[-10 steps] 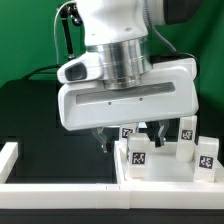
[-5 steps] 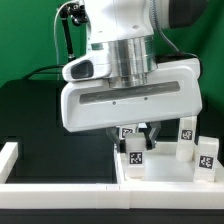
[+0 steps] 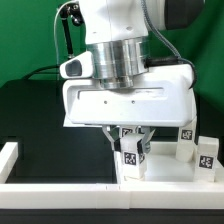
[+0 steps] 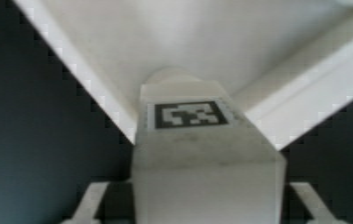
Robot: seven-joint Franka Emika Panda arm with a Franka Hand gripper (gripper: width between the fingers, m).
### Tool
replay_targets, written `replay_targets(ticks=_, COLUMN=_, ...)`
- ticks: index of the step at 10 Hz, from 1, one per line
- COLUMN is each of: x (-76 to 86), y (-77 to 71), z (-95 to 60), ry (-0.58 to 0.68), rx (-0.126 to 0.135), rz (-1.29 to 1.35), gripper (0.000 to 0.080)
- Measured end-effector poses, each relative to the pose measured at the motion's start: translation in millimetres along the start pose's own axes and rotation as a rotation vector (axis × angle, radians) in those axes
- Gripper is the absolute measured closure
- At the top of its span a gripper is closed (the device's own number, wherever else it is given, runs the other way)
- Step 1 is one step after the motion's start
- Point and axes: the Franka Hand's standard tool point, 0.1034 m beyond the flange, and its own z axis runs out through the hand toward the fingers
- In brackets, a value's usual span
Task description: Assemble square table
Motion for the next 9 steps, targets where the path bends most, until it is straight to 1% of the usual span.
replay_targets(ticks=1, x=-3.1, y=1.9, z=0.6, ry=-0.005, rx=0.009, rz=0.269, gripper=0.0501)
replay_targets(ticks=2, x=-6.8, y=0.5, z=1.3, ry=-0.032, rx=0.009, rz=0.465, gripper=0.0501)
replay_targets(ticks=3, x=-8.1, y=0.4, z=1.3, ry=-0.04, rx=0.011, rz=0.59, gripper=0.0501)
replay_targets(ticks=5, x=-11.5, y=-2.7, z=-0.1, ry=-0.057, rx=0.0, rz=0.693, gripper=0.0501)
replay_targets(ticks=6, x=-11.3, y=-1.9, z=0.6, ry=-0.059, rx=0.001, rz=0.687, gripper=0.0501)
replay_targets(ticks=7, x=-12.1, y=-1.3, z=1.2, ry=-0.059, rx=-0.002, rz=0.612, gripper=0.0501)
replay_targets(ticks=8, x=-15.0, y=1.0, z=2.2, ry=-0.064, rx=-0.024, rz=0.486, gripper=0.0321)
replay_targets(ticks=9, x=-13.4, y=-2.0, z=0.4, ry=-0.057, rx=-0.021, rz=0.403, gripper=0.0209)
